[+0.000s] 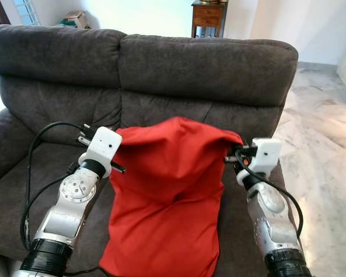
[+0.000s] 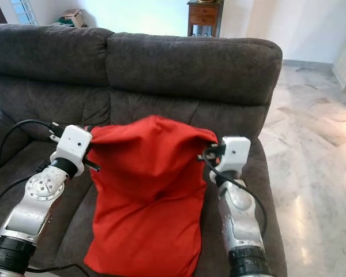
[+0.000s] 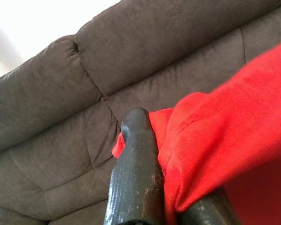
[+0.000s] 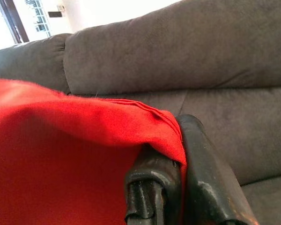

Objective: Move the pillow to the sofa from floor

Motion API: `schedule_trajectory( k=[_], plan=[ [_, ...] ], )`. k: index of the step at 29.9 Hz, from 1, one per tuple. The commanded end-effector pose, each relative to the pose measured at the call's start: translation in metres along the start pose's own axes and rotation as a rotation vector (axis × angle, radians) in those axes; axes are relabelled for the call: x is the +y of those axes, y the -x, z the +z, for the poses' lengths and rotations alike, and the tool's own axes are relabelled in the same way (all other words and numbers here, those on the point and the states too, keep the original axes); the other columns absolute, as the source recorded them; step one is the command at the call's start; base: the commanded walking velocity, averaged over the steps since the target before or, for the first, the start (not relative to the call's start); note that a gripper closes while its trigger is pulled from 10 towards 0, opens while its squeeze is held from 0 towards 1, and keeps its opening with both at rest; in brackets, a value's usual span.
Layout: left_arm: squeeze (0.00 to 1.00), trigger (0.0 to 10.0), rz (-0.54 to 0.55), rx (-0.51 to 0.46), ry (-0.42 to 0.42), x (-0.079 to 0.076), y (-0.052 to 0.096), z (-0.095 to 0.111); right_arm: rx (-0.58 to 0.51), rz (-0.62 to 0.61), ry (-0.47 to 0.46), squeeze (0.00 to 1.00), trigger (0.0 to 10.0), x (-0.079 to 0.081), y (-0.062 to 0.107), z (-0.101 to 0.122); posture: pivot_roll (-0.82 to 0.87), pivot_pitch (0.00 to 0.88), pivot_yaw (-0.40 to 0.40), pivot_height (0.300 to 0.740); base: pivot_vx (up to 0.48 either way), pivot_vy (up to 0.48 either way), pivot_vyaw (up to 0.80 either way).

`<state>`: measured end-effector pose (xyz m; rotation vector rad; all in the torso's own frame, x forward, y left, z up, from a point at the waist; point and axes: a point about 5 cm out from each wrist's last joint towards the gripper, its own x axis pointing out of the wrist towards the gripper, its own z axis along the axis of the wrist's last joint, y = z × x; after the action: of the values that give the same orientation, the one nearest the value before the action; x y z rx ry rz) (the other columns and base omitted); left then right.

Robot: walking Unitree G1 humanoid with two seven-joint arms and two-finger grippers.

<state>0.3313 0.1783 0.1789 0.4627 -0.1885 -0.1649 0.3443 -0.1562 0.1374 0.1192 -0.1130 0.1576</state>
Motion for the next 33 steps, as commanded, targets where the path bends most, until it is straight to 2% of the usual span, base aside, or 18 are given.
schedule_trajectory(
  k=[1,8,12,13,14,15,24,28,29,30,31,32,33],
  plan=[
    [0.00,10.0,-0.003,-0.010,-0.017,0.000,0.002,-0.001,-0.017,-0.025,0.001,0.00,10.0,-0.003,0.000,0.002,0.00,0.082,0.038,0.740,0.000,0.000,0.00],
    [0.00,10.0,-0.030,0.002,-0.019,-0.007,0.003,-0.005,0.020,-0.129,0.022,0.00,10.0,-0.019,0.005,-0.006,0.00,0.084,0.040,0.740,0.000,0.000,0.00],
    [0.00,10.0,-0.069,0.036,-0.007,-0.014,0.007,-0.014,0.037,-0.167,0.001,0.00,10.0,-0.026,0.008,-0.011,0.00,0.085,0.039,0.740,0.000,0.000,0.00],
    [0.56,10.0,-0.070,0.044,0.001,-0.016,0.009,-0.017,0.043,-0.168,-0.007,0.00,10.0,-0.027,0.010,-0.014,0.00,0.086,0.039,0.740,0.000,0.000,0.00],
    [0.71,10.0,-0.070,0.047,0.008,-0.017,0.010,-0.018,0.045,-0.169,-0.010,0.67,10.0,-0.027,0.010,-0.015,0.00,0.086,0.039,0.740,0.000,0.000,0.00],
    [1.00,10.0,-0.070,0.050,0.011,-0.018,0.011,-0.020,0.047,-0.170,-0.011,1.00,10.0,-0.027,0.011,-0.016,0.00,0.087,0.038,0.740,0.000,0.000,0.00],
    [1.00,10.0,-0.075,0.069,0.020,-0.022,0.015,-0.027,0.034,-0.197,-0.019,1.00,10.0,-0.025,0.015,-0.017,0.00,0.086,0.038,0.740,0.000,0.000,0.00],
    [1.00,10.0,-0.063,0.096,0.020,-0.022,0.018,-0.035,0.048,-0.248,-0.022,1.00,10.0,-0.032,0.024,-0.023,0.00,0.084,0.038,0.740,0.000,0.000,0.00],
    [0.96,10.0,-0.057,0.122,0.025,-0.022,0.020,-0.042,0.062,-0.261,-0.031,1.00,10.0,-0.034,0.028,-0.027,0.01,0.081,0.038,0.740,0.000,0.000,0.00],
    [0.00,10.0,-0.052,0.154,0.027,-0.023,0.023,-0.050,0.081,-0.281,-0.037,0.74,10.0,-0.038,0.034,-0.033,0.00,0.080,0.040,0.740,0.000,0.000,0.00],
    [0.00,10.0,-0.048,0.188,0.034,-0.025,0.027,-0.060,0.102,-0.298,-0.039,0.05,10.0,-0.042,0.039,-0.040,0.00,0.080,0.041,0.740,0.000,0.000,0.00],
    [0.00,10.0,-0.041,0.263,0.053,-0.028,0.035,-0.079,0.149,-0.329,-0.044,0.00,10.0,-0.049,0.050,-0.054,0.00,0.076,0.044,0.740,0.000,0.000,0.00],
    [0.00,10.0,-0.041,0.263,0.053,-0.028,0.035,-0.079,0.149,-0.329,-0.044,0.00,10.0,-0.049,0.050,-0.054,0.00,0.076,0.044,0.740,0.000,0.000,0.00]
  ],
)
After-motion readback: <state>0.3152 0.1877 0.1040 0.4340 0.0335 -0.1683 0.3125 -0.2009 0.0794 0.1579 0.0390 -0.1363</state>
